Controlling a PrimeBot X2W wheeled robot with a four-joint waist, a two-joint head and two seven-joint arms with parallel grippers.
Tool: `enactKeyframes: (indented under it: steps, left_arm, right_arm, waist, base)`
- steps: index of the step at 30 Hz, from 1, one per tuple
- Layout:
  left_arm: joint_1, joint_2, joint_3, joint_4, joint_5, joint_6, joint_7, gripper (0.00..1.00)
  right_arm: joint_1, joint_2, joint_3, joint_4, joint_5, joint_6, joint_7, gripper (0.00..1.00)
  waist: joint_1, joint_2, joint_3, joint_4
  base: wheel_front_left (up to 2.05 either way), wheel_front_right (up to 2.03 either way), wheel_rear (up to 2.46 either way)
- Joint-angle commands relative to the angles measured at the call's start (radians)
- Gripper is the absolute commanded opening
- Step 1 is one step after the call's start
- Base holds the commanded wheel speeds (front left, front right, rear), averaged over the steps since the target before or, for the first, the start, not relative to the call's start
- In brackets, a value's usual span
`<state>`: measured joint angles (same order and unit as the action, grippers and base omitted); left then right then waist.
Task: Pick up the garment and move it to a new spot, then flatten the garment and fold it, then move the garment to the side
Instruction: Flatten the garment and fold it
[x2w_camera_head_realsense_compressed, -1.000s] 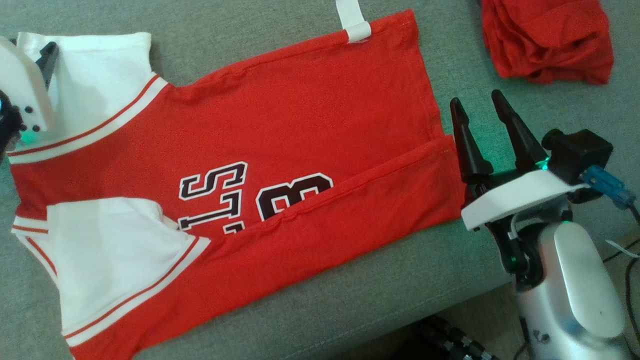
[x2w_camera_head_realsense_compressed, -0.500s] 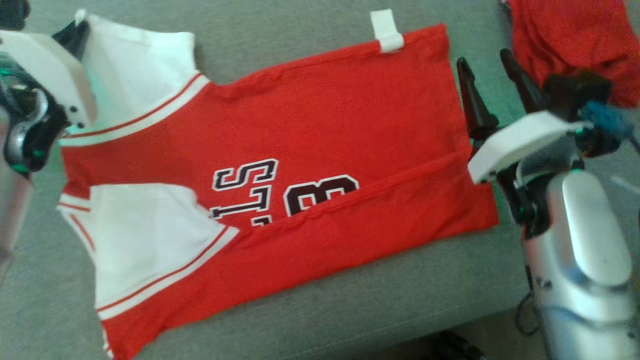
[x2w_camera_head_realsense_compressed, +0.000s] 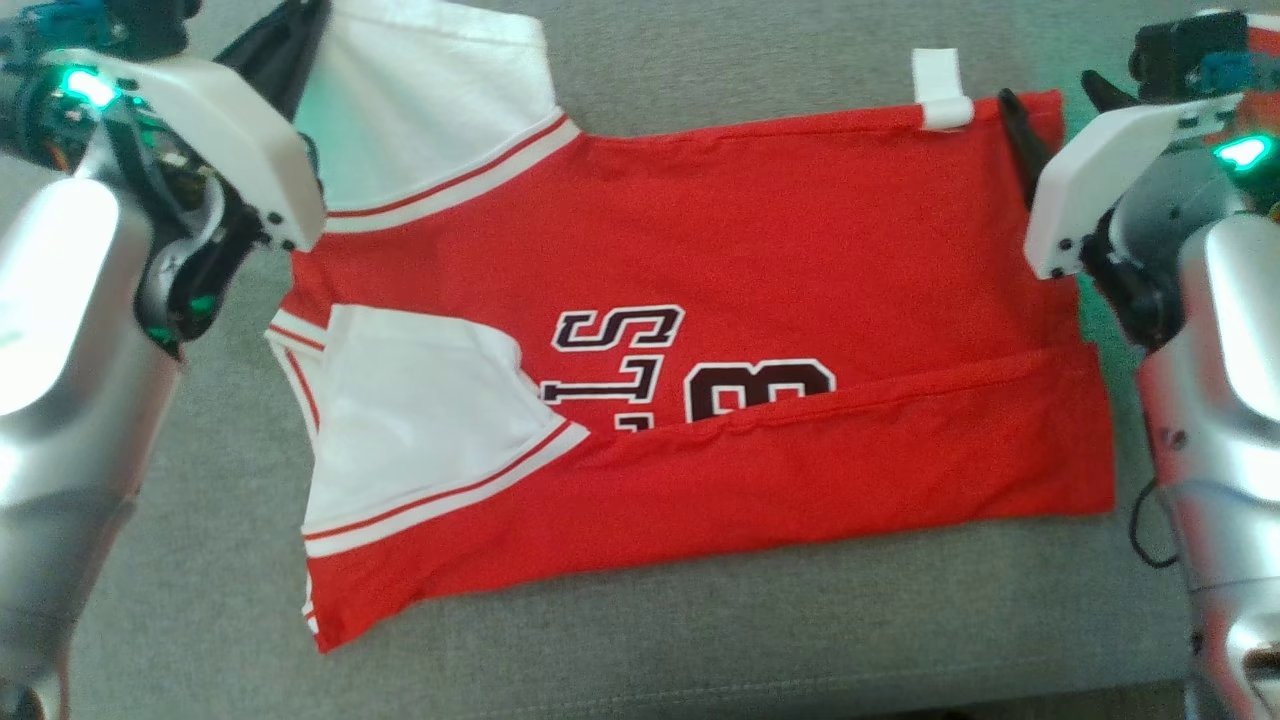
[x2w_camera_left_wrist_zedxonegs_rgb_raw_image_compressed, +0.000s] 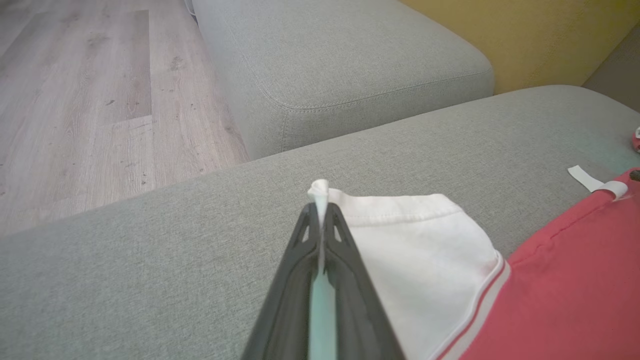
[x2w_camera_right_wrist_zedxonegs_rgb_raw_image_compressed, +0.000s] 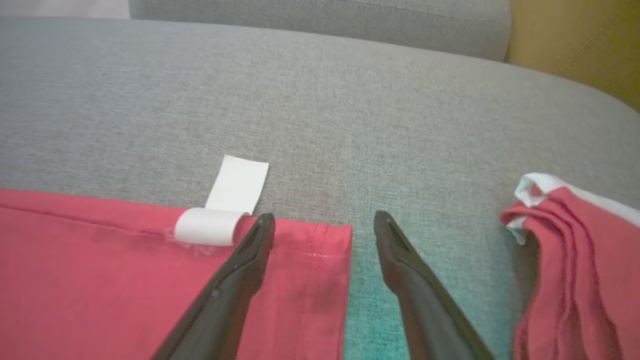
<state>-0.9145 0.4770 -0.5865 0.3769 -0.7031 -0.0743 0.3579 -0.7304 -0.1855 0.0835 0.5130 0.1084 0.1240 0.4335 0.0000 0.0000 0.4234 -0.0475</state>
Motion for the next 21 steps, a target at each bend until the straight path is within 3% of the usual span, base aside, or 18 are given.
enactKeyframes:
  steps: [1, 4, 7, 10, 13, 15, 21]
  left_arm:
    - [-0.043, 0.030, 0.034, -0.035, 0.004, -0.005, -0.008, 0.00]
    - [-0.041, 0.017, 0.027, -0.042, 0.001, -0.006, -0.012, 0.00]
    - [-0.040, 0.013, 0.022, -0.044, 0.000, -0.006, -0.015, 0.00]
    - [-0.039, 0.013, 0.020, -0.042, -0.002, -0.007, -0.016, 0.00]
    - [-0.040, 0.018, 0.020, -0.041, -0.005, -0.009, -0.015, 0.00]
    - [-0.043, 0.021, 0.021, -0.041, -0.006, -0.009, -0.016, 0.00]
    - [-0.038, 0.025, 0.021, -0.047, -0.012, -0.011, -0.029, 0.00]
  right_arm:
    - [-0.028, -0.015, 0.020, -0.021, 0.008, 0.007, 0.010, 1.00]
    - [-0.056, -0.042, 0.033, 0.025, 0.032, 0.007, 0.039, 1.00]
    - [-0.071, -0.054, 0.044, 0.057, 0.058, 0.007, 0.060, 0.84]
    - [-0.077, -0.062, 0.051, 0.076, 0.083, 0.007, 0.073, 0.48]
    - [-0.081, -0.064, 0.052, 0.084, 0.103, 0.007, 0.065, 0.23]
    - [-0.082, -0.063, 0.055, 0.086, 0.115, 0.007, 0.051, 0.00]
    - [-0.091, -0.064, 0.055, 0.111, 0.124, 0.007, -0.061, 0.00]
  waist:
    - [0.0000, 0.0000, 0.009, 0.015]
    - [0.0000, 0.0000, 0.015, 0.025]
    - [0.0000, 0.0000, 0.017, 0.030]
    - [0.0000, 0.0000, 0.017, 0.030]
    - [0.0000, 0.0000, 0.016, 0.027]
    - [0.0000, 0.0000, 0.015, 0.025]
    - [0.0000, 0.0000, 0.002, 0.025]
  base:
    - [0.00, 0.00, 0.00]
    - [0.00, 0.00, 0.00]
    - [0.00, 0.00, 0.00]
    - [0.00, 0.00, 0.00]
    - [0.00, 0.00, 0.00]
    - [0.00, 0.00, 0.00]
    - [0.00, 0.00, 0.00]
